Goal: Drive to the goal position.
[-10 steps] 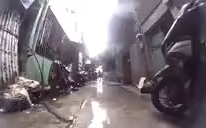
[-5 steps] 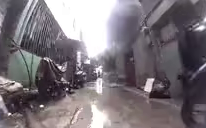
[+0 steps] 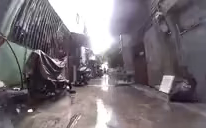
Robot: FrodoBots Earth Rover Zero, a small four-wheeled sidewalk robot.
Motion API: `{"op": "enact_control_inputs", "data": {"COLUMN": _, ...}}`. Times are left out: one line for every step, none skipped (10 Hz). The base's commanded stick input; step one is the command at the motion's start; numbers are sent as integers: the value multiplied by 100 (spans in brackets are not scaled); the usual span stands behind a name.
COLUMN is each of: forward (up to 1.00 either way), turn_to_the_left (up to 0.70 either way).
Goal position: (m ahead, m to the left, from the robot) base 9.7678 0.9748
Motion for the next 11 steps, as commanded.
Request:
{"op": "enact_control_inputs", "data": {"forward": 99, "turn_to_the_left": 10}}
{"op": "enact_control_inputs", "data": {"forward": 99, "turn_to_the_left": 0}}
{"op": "enact_control_inputs", "data": {"forward": 99, "turn_to_the_left": 0}}
{"op": "enact_control_inputs", "data": {"forward": 99, "turn_to_the_left": 0}}
{"op": "enact_control_inputs", "data": {"forward": 99, "turn_to_the_left": 0}}
{"op": "enact_control_inputs", "data": {"forward": 99, "turn_to_the_left": 0}}
{"op": "enact_control_inputs", "data": {"forward": 99, "turn_to_the_left": 0}}
{"op": "enact_control_inputs", "data": {"forward": 99, "turn_to_the_left": 0}}
{"op": "enact_control_inputs", "data": {"forward": 99, "turn_to_the_left": 0}}
{"op": "enact_control_inputs", "data": {"forward": 99, "turn_to_the_left": 0}}
{"op": "enact_control_inputs", "data": {"forward": 99, "turn_to_the_left": 0}}
